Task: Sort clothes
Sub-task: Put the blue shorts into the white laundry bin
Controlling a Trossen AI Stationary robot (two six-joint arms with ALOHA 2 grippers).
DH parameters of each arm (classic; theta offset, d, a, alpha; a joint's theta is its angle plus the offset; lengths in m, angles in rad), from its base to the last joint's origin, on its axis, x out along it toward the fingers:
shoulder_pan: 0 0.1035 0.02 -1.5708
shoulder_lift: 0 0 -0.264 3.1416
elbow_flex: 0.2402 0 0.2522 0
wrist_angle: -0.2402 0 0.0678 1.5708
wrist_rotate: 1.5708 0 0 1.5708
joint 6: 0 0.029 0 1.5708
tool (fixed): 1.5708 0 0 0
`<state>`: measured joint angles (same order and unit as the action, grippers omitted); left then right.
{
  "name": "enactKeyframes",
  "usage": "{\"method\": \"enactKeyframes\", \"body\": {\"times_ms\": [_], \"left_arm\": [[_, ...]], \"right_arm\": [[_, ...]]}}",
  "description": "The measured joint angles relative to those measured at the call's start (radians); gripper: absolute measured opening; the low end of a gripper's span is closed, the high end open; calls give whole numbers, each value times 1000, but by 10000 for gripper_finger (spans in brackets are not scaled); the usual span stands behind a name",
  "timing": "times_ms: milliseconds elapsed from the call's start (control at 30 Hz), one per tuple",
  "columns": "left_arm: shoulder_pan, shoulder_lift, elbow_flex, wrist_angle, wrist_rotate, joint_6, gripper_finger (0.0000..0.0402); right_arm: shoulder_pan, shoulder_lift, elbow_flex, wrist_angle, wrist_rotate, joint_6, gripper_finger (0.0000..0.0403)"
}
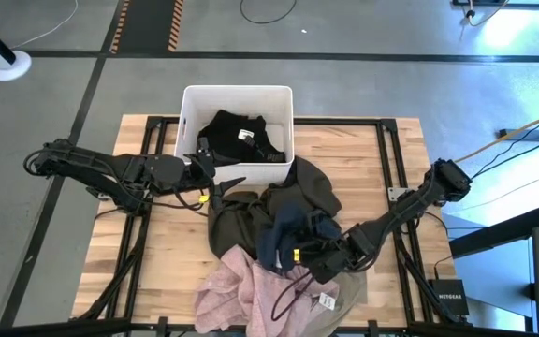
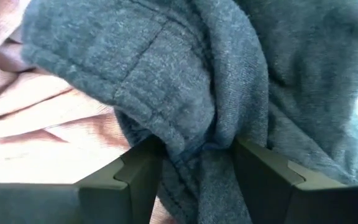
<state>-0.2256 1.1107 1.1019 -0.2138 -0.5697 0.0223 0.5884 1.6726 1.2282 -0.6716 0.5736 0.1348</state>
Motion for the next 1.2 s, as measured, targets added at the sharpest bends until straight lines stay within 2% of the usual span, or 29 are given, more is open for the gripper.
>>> {"method": "enactKeyframes", "body": {"times_ms": [233, 433, 600, 800, 1033, 1200], "left_arm": [[0, 0, 0, 0, 0, -6, 205], [0, 0, 0, -10, 0, -15, 205], [0, 0, 0, -9, 0, -15, 205], [0, 0, 0, -10, 0, -15, 205], [0, 0, 0, -11, 0, -15, 205], [0, 0, 0, -11, 0, -15, 205]], "right_arm": [[0, 0, 2, 24, -10, 16, 208], [0, 0, 44, 10, -17, 44, 250], [0, 1, 142, -99, -55, 44, 279], [26, 1, 260, -267, -114, 67, 282], [101, 1, 253, -306, -136, 130, 282], [151, 0, 175, -292, -45, 178, 282]]}}
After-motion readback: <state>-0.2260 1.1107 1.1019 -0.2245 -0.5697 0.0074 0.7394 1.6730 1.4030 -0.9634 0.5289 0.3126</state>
